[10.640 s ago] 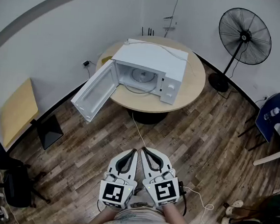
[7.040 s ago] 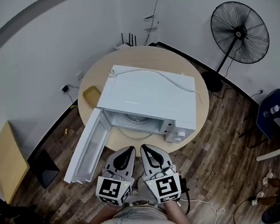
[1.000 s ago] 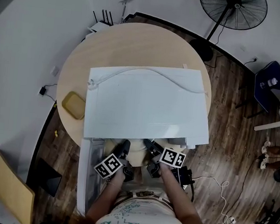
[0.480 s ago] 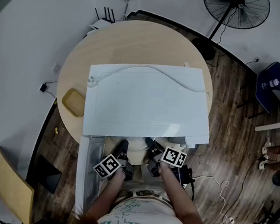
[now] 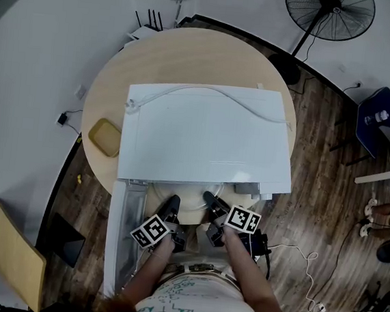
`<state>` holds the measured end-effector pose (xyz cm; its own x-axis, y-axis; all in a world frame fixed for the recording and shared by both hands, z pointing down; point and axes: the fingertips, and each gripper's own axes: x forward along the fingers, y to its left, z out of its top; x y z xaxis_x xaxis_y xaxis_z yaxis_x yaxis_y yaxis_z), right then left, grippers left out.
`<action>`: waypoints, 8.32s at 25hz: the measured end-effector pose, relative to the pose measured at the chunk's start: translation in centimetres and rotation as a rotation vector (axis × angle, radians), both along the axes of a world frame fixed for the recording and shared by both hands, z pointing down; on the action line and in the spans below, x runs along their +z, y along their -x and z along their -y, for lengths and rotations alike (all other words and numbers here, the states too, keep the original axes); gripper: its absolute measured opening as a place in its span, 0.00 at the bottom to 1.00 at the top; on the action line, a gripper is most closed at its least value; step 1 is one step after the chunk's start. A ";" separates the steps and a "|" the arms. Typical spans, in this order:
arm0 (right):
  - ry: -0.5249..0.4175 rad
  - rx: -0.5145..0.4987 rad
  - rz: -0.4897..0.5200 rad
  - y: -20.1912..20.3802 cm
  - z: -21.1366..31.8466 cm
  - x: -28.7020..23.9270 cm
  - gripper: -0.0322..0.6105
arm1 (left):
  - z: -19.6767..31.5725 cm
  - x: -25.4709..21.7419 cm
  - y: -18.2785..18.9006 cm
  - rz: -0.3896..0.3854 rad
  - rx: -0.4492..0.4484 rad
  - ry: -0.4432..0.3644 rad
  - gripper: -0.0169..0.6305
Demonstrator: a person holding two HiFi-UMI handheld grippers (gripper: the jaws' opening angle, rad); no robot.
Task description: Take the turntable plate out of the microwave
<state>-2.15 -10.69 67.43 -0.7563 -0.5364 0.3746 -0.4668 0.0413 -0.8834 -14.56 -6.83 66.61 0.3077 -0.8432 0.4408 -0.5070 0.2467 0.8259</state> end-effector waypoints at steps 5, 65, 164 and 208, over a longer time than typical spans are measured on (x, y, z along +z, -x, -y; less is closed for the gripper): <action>-0.010 -0.008 -0.011 -0.3 -1.0 -0.4 0.18 | -1.1 -0.3 -0.3 -0.009 -0.003 0.003 0.19; -0.100 0.026 -0.103 -3.6 2.7 -0.3 0.18 | 0.2 -1.0 2.8 -0.046 -0.128 -0.075 0.15; -0.401 -0.041 0.063 -7.3 -5.8 -23.6 0.15 | -10.9 -23.7 -1.3 0.057 -0.201 -0.473 0.15; -0.217 -0.040 -0.198 -4.0 7.6 -24.3 0.19 | 7.1 -24.1 2.6 -0.064 0.007 -0.279 0.15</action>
<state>1.85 -18.32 43.17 -0.7021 -0.5914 0.3966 -0.6234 0.2413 -0.7438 -17.17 -13.90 42.55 0.3341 -0.9268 0.1716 -0.4522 0.0021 0.8919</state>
